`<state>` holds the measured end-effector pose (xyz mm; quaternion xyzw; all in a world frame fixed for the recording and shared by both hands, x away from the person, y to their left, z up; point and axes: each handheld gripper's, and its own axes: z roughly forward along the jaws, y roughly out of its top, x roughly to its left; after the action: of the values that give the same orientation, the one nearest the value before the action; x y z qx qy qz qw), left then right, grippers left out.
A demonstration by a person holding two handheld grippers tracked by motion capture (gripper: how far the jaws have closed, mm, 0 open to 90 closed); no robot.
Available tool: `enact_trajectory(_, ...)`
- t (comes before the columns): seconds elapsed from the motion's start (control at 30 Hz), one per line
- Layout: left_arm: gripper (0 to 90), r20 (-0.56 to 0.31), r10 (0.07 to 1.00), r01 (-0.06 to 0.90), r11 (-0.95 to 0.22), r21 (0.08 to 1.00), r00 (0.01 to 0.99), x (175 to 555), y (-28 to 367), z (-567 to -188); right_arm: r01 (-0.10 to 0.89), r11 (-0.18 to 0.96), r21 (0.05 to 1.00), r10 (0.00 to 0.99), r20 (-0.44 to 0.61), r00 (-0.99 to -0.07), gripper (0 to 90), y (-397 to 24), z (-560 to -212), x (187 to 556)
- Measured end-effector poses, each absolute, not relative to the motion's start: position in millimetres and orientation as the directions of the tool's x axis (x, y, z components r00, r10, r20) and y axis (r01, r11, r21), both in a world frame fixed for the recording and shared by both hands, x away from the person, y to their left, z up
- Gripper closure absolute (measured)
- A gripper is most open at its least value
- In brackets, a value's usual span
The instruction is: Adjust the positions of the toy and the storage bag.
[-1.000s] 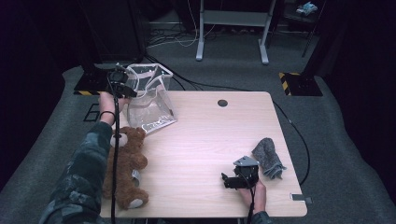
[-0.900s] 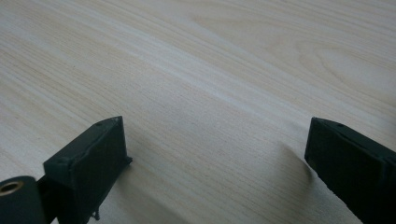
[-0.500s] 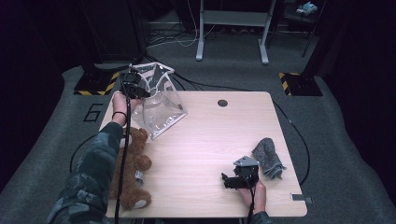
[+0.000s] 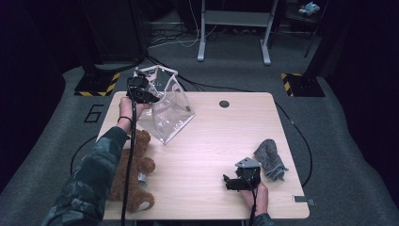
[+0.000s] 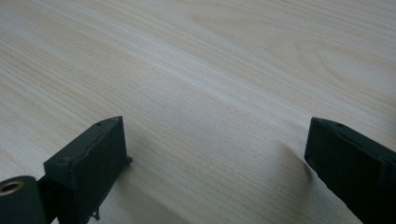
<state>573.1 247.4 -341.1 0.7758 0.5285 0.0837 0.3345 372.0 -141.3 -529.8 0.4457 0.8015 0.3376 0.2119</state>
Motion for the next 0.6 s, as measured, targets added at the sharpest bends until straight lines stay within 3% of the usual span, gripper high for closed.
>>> enact_trajectory(0.6,85.7,-0.254,0.825,0.745,-0.269,0.611,0.506,554,206,-342,0.585,0.362,0.726,0.863,-0.024,-0.505,5.2,-142,-530,372)
